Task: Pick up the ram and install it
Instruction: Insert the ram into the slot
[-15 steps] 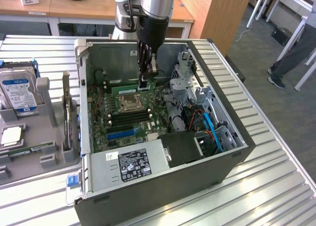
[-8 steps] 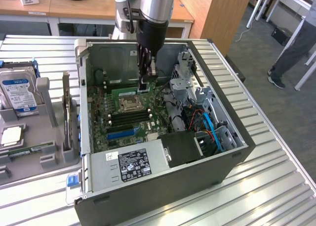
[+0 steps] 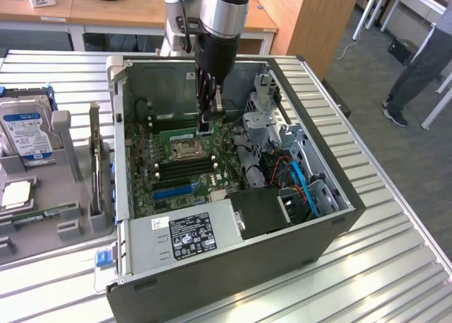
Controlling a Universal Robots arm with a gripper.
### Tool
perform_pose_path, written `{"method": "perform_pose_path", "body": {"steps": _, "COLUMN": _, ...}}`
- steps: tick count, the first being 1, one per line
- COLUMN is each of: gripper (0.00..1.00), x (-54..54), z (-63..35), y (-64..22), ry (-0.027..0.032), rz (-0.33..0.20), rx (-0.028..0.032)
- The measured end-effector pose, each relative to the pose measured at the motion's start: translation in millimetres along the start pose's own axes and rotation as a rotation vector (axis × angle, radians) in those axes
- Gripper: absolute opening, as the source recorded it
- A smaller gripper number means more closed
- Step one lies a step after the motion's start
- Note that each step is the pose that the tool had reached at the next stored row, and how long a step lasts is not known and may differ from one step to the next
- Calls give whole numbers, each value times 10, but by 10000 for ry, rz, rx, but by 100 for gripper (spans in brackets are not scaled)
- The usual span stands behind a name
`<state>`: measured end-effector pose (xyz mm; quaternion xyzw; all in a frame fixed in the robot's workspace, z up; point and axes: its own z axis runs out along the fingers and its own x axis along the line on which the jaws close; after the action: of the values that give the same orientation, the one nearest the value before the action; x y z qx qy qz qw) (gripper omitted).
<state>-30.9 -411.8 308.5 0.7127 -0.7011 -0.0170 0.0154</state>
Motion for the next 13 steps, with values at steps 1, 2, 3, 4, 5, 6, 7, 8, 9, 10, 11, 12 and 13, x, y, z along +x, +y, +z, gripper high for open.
{"method": "perform_pose_path", "body": {"steps": 1, "gripper": 11, "x": 0, "z": 10, "y": -1, "ry": -1, "rz": 0, "rx": 0}}
{"method": "perform_pose_path", "body": {"steps": 2, "gripper": 11, "x": 0, "z": 21, "y": -1, "ry": -1, "rz": 0, "rx": 0}}
{"method": "perform_pose_path", "body": {"steps": 3, "gripper": 11, "x": 0, "z": 32, "y": -2, "ry": -1, "rz": 0, "rx": 0}}
{"method": "perform_pose_path", "body": {"steps": 4, "gripper": 11, "x": 0, "z": 44, "y": -2, "ry": -1, "rz": 0, "rx": 0}}
{"method": "perform_pose_path", "body": {"steps": 5, "gripper": 11, "x": 0, "z": 56, "y": -3, "ry": -1, "rz": 0, "rx": 0}}
{"method": "perform_pose_path", "body": {"steps": 6, "gripper": 11, "x": 0, "z": 69, "y": -3, "ry": -1, "rz": 0, "rx": 0}}
{"method": "perform_pose_path", "body": {"steps": 7, "gripper": 11, "x": 0, "z": 82, "y": -4, "ry": -2, "rz": 0, "rx": 0}}
{"method": "perform_pose_path", "body": {"steps": 8, "gripper": 11, "x": 0, "z": 95, "y": -4, "ry": -1, "rz": 0, "rx": 0}}
{"method": "perform_pose_path", "body": {"steps": 9, "gripper": 11, "x": 0, "z": 109, "y": -5, "ry": -1, "rz": 0, "rx": 0}}
{"method": "perform_pose_path", "body": {"steps": 10, "gripper": 11, "x": 0, "z": 124, "y": -6, "ry": -1, "rz": 0, "rx": 0}}
{"method": "perform_pose_path", "body": {"steps": 11, "gripper": 11, "x": 0, "z": 137, "y": -6, "ry": 0, "rz": 0, "rx": -1}}
{"method": "perform_pose_path", "body": {"steps": 12, "gripper": 11, "x": 1, "z": 151, "y": -7, "ry": 0, "rz": 0, "rx": 0}}
{"method": "perform_pose_path", "body": {"steps": 13, "gripper": 11, "x": 0, "z": 166, "y": -8, "ry": 0, "rz": 0, "rx": 0}}
